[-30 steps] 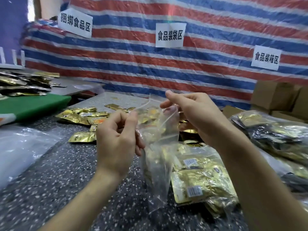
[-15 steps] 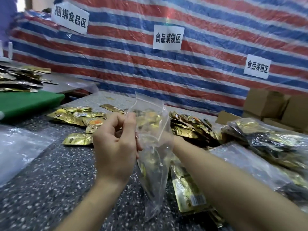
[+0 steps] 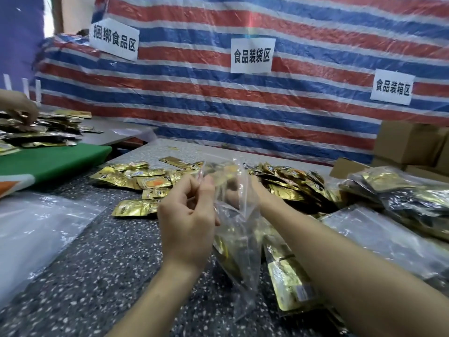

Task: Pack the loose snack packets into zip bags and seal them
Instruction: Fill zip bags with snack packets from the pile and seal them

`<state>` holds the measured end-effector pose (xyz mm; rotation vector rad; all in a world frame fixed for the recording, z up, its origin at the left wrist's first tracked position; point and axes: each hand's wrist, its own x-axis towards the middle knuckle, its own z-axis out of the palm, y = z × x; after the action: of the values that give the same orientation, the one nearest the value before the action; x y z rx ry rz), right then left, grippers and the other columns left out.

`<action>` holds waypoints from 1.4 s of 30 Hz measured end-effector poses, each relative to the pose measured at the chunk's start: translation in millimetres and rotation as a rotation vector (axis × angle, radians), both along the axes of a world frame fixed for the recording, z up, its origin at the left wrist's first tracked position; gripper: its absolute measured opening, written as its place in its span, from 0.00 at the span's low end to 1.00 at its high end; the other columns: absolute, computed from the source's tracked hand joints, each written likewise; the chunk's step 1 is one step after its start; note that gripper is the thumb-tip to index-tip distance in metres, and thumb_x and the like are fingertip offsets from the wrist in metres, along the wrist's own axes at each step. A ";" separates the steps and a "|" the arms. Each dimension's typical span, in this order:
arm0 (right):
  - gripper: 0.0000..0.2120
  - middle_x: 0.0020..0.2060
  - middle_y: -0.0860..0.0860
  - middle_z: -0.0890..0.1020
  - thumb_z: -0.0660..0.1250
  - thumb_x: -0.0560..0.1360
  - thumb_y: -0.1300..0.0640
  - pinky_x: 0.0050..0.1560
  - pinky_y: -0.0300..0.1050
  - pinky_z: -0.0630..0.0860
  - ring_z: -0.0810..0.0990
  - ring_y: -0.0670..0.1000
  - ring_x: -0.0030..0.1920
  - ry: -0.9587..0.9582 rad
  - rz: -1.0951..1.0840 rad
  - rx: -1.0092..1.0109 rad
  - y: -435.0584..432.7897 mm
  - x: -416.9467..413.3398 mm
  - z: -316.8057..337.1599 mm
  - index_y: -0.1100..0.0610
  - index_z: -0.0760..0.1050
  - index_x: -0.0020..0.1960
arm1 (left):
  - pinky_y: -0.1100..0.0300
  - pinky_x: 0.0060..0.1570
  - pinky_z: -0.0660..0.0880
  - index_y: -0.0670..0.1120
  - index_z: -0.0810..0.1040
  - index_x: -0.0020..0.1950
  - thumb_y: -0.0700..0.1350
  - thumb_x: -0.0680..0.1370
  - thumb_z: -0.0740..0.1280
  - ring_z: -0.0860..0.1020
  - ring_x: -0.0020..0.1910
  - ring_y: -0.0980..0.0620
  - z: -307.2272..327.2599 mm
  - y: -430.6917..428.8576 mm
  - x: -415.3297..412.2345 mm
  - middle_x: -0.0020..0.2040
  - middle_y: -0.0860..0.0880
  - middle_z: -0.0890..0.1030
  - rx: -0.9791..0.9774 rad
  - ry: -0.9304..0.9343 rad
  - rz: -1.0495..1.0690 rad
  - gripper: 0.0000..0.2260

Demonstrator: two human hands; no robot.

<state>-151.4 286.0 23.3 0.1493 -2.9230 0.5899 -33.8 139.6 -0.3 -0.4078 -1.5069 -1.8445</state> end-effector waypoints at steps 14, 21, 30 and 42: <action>0.17 0.35 0.52 0.80 0.61 0.83 0.46 0.24 0.37 0.72 0.76 0.46 0.28 0.367 -0.062 -1.233 45.4 106.9 82.5 0.61 0.76 0.49 | 0.63 0.24 0.69 0.42 0.69 0.35 0.44 0.81 0.63 0.68 0.25 0.54 3.8 13.9 13.9 0.26 0.53 0.71 0.014 -0.133 -0.142 0.15; 0.20 0.53 0.59 0.82 0.76 0.66 0.54 0.36 0.39 0.84 0.82 0.52 0.42 -0.200 0.225 -1.253 60.0 148.4 105.2 0.61 0.81 0.55 | 0.64 0.26 0.67 0.43 0.72 0.34 0.56 0.74 0.65 0.68 0.29 0.50 7.3 18.4 19.4 0.29 0.48 0.72 0.032 -0.156 -0.233 0.18; 0.17 0.38 0.56 0.85 0.73 0.71 0.47 0.25 0.36 0.70 0.75 0.46 0.30 0.066 -0.061 -0.684 62.6 165.2 115.3 0.61 0.85 0.45 | 0.62 0.28 0.68 0.49 0.74 0.34 0.54 0.77 0.64 0.69 0.30 0.50 8.0 20.5 24.9 0.30 0.49 0.72 -0.077 -0.070 -0.274 0.14; 0.19 0.35 0.52 0.87 0.74 0.71 0.40 0.38 0.47 0.82 0.85 0.51 0.34 -0.185 0.180 -0.425 17.9 152.3 82.0 0.56 0.85 0.46 | 0.68 0.33 0.76 0.39 0.78 0.43 0.50 0.78 0.63 0.81 0.33 0.55 15.1 20.2 28.1 0.35 0.46 0.82 -0.049 0.041 -0.292 0.15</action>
<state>1.0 303.9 105.3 0.3206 -2.8893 1.2979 -5.8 159.8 14.8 -0.7170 -1.5314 -2.0094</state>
